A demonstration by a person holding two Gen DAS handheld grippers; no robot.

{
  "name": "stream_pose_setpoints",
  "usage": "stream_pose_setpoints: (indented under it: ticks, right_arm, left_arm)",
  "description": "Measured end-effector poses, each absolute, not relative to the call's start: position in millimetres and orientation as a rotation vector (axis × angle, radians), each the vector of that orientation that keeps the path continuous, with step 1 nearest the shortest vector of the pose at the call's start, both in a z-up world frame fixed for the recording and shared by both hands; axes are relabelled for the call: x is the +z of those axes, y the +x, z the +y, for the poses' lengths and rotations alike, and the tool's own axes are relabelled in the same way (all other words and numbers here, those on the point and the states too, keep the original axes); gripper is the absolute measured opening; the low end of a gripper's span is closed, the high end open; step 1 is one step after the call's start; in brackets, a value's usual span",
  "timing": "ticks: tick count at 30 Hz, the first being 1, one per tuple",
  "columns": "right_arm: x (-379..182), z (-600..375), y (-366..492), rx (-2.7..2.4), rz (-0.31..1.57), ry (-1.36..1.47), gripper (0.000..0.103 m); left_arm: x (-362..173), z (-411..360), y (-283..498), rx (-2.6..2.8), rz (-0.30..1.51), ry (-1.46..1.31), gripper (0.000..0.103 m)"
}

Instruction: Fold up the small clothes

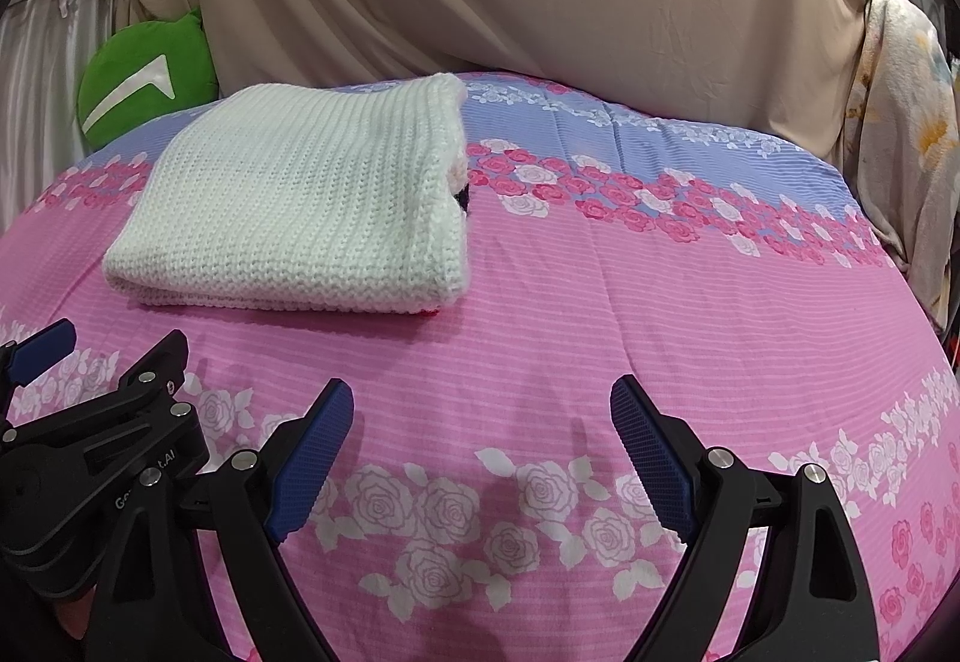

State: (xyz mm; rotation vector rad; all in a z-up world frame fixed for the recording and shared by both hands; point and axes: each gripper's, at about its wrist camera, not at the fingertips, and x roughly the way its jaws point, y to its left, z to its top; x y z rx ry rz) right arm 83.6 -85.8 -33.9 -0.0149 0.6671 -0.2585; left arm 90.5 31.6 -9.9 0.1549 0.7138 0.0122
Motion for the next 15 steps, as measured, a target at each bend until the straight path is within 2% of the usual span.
stream_pose_setpoints:
  ticks: [6,10,15]
  right_arm:
    - [-34.3,-84.2,83.5,-0.263,0.666,-0.017,0.086]
    - [-34.6,-82.5,83.2,-0.267,0.668,-0.025,0.086]
    - [-33.8,-81.3,82.9,-0.270,0.665,-0.028,0.086]
  left_arm:
    - [-8.4,28.9,87.3,0.014,0.708,0.159,0.076]
    - [-8.6,25.7,86.1,0.014,0.707,0.170,0.069]
    - [-9.2,26.3,87.1,0.014,0.710,0.165,0.069]
